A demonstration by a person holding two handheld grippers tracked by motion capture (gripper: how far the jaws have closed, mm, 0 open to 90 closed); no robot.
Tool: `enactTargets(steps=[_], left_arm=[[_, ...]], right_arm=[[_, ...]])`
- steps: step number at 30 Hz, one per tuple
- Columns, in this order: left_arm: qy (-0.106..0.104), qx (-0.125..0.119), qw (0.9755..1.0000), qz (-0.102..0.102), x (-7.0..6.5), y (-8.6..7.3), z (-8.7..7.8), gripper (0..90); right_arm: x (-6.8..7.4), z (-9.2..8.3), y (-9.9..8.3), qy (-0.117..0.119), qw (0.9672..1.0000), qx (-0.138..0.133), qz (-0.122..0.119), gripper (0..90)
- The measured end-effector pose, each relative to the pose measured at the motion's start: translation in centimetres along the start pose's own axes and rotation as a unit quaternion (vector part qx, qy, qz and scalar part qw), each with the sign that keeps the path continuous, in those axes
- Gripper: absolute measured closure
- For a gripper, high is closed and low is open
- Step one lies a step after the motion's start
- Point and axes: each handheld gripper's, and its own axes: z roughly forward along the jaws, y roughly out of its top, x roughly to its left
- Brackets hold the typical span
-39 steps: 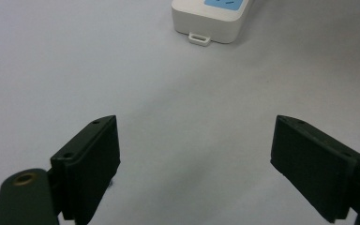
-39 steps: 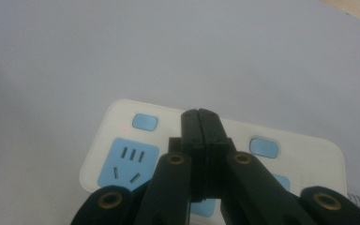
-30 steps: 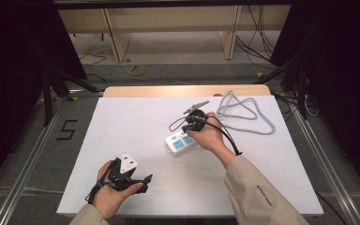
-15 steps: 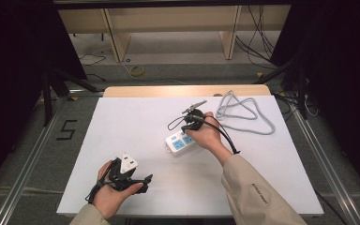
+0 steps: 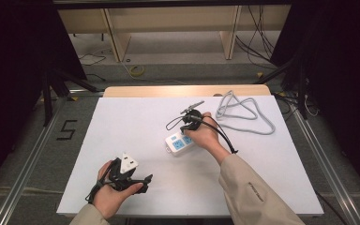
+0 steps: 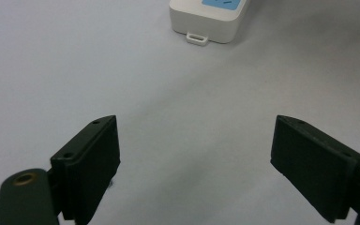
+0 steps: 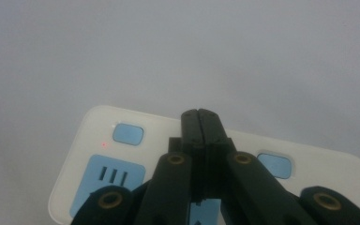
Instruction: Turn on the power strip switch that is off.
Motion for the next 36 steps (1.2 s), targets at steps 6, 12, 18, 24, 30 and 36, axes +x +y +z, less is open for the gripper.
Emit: enactTargets(steps=[6,12,18,24,30,36], left_arm=[[0.000,0.001,1.0000,-0.001,0.01,0.00,0.06,15.5],[0.000,0.000,1.0000,-0.001,0.02,0.00,0.05,15.5],[0.001,0.001,1.0000,0.000,-0.01,-0.01,0.04,15.5],[0.001,0.002,1.0000,0.001,-0.02,-0.01,0.05,15.5],[0.000,0.001,1.0000,0.000,0.02,-0.02,0.04,15.5],[-0.001,0.003,1.0000,0.001,-0.04,-0.01,0.06,15.5]], right_arm=[[0.17,0.10,0.09,-0.008,0.9999,0.004,-0.015,90.0],[0.18,0.23,0.24,-0.008,0.9998,0.008,-0.015,90.0],[0.19,0.27,0.30,-0.006,0.9998,0.014,-0.010,90.0],[0.42,0.36,0.53,-0.013,0.9995,0.024,-0.017,90.0],[0.41,0.42,0.79,-0.014,0.9992,0.033,-0.015,90.0],[0.62,0.46,0.95,-0.022,0.9988,0.041,-0.014,90.0]])
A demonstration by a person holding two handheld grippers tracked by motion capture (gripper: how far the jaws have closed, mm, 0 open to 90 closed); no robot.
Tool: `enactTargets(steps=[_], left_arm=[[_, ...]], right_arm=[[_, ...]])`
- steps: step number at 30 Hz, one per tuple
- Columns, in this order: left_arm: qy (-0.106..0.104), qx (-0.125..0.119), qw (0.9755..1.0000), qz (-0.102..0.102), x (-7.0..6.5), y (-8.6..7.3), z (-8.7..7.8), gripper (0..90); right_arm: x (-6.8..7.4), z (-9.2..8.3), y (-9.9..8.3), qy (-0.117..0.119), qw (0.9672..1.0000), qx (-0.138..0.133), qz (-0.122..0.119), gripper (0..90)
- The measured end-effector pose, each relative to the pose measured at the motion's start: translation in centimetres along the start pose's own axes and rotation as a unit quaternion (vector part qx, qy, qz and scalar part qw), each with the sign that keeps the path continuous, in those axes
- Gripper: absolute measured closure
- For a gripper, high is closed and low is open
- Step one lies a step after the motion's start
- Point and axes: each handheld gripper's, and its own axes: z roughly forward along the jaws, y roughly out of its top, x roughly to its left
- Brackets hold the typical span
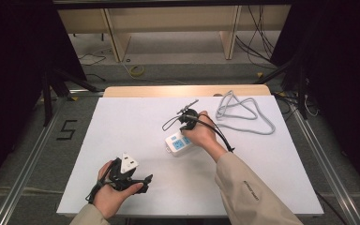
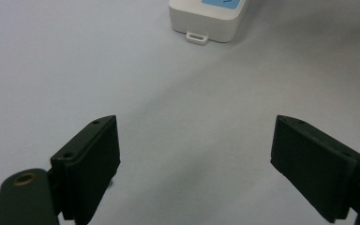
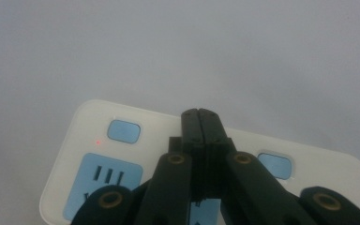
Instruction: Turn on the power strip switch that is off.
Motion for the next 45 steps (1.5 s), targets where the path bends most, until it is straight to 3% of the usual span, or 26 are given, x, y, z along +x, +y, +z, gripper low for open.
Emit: enactTargets(steps=[19,26,39,45], left_arm=[[0.000,-0.002,1.0000,0.001,-0.08,0.02,0.07,15.5],[0.000,-0.004,1.0000,0.001,-0.15,0.05,0.01,15.5],[0.000,-0.002,1.0000,0.001,-0.09,0.02,0.03,15.5],[0.000,-0.002,1.0000,0.000,-0.04,0.02,0.04,15.5]], right_arm=[[0.54,0.13,0.55,-0.019,0.9996,0.019,-0.010,90.0],[0.69,0.22,0.58,-0.025,0.9994,0.023,-0.004,90.0],[0.89,0.17,0.36,-0.031,0.9994,0.016,-0.006,90.0],[0.79,0.14,0.19,-0.028,0.9995,0.010,0.004,90.0]])
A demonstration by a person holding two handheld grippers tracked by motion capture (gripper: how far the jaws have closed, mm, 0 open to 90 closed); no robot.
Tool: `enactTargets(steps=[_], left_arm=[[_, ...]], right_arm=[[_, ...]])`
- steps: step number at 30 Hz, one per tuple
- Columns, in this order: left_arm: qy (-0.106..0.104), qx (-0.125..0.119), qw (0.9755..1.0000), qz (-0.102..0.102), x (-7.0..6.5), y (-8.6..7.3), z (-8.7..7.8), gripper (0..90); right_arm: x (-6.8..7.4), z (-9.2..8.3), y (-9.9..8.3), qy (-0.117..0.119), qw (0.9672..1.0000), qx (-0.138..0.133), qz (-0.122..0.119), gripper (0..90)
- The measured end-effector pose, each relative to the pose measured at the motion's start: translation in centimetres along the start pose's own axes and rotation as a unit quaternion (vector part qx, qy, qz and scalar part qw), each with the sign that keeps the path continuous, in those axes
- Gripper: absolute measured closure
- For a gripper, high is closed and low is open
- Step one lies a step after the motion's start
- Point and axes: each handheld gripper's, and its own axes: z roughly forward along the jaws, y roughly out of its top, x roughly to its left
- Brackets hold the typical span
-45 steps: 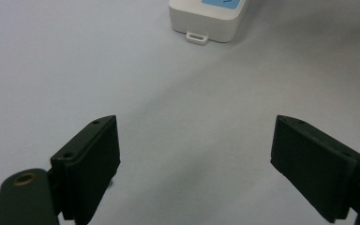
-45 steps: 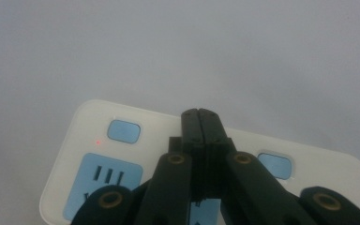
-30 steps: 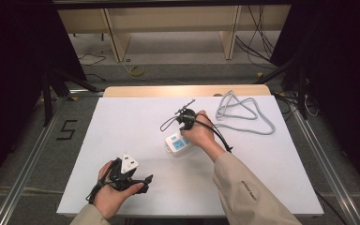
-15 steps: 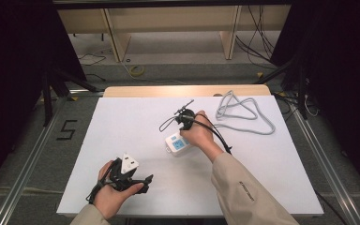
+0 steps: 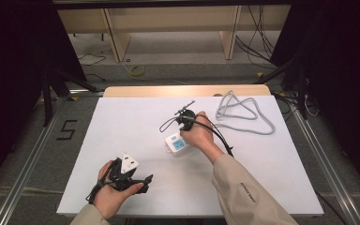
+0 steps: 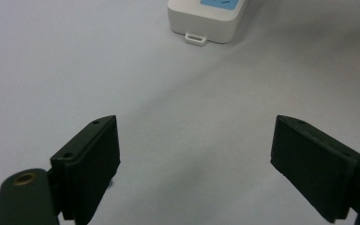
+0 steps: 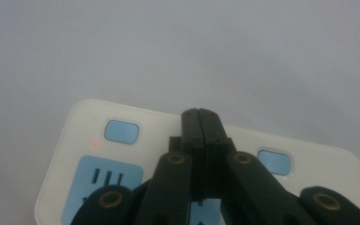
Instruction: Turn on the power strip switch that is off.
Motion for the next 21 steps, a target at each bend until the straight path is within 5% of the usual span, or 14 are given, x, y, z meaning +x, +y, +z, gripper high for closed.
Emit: enactTargets(steps=[21], left_arm=[[0.000,-0.001,1.0000,0.001,-0.06,0.05,0.04,15.5]], right_arm=[[-0.10,-0.14,-0.25,0.003,0.9999,-0.012,0.008,90.0]])
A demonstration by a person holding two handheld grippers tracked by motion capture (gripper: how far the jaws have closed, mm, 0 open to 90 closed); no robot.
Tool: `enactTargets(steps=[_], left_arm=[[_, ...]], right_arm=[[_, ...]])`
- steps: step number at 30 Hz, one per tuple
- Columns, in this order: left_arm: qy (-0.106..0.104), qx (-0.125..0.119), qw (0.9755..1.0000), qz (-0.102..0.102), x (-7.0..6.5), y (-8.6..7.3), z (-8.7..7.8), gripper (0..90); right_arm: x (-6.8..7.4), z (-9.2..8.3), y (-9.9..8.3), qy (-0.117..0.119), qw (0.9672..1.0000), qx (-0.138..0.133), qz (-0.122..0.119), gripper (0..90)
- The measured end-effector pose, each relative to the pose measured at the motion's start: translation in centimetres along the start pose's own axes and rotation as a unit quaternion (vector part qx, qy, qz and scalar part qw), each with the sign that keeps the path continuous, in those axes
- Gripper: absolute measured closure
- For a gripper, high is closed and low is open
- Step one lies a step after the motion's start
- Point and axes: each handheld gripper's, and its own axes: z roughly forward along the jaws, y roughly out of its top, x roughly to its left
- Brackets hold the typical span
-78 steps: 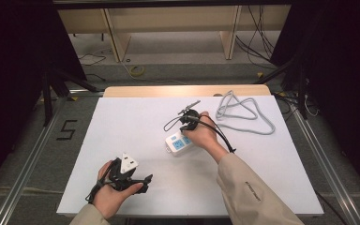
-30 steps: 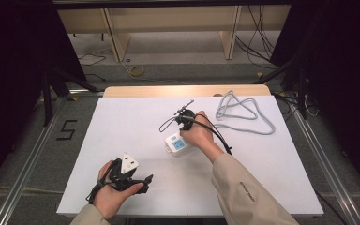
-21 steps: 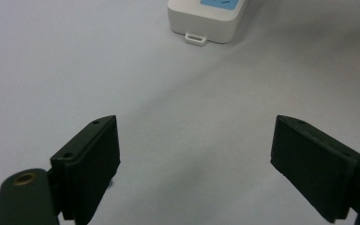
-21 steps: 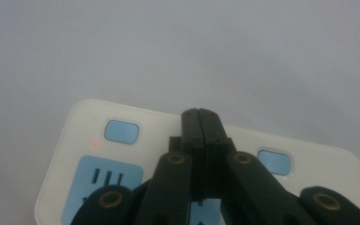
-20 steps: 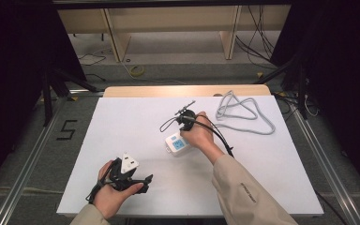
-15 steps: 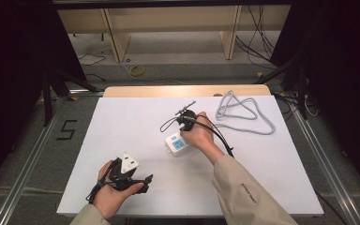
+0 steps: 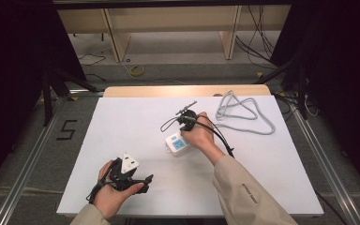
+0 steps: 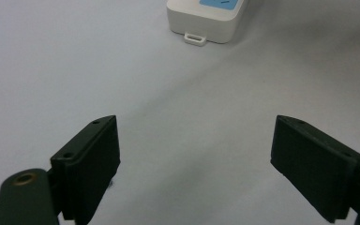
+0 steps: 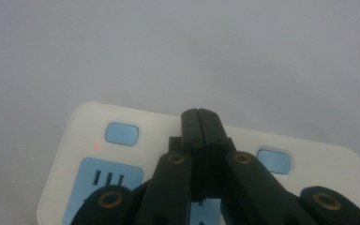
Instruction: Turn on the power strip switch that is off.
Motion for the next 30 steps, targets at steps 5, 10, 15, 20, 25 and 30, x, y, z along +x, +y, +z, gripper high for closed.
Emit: enactTargets(steps=[5,10,15,20,25,30], left_arm=[[-0.001,0.002,1.0000,0.001,0.1,0.0,0.0,15.5],[0.000,0.001,1.0000,0.000,0.0,0.0,0.0,15.5],[0.000,0.001,1.0000,0.000,0.0,0.0,0.0,15.5],[0.000,0.001,1.0000,0.000,0.0,0.0,0.1,15.5],[0.001,0.002,1.0000,0.002,0.0,0.0,0.0,15.5],[0.002,0.001,1.0000,0.001,0.0,0.0,0.1,15.5]], right_arm=[[-0.1,-0.1,-0.1,0.006,1.0000,0.000,0.000,90.0],[-0.2,-0.4,-0.2,0.006,0.9999,-0.013,-0.001,90.0],[-0.5,-0.9,-0.4,0.008,0.9998,-0.018,-0.001,90.0],[-0.7,-1.2,-0.7,0.012,0.9996,-0.025,0.005,87.8],[-0.8,-1.7,-0.9,0.015,0.9994,-0.032,0.004,84.9],[-0.9,-2.3,-1.1,0.021,0.9990,-0.039,0.008,81.3]])
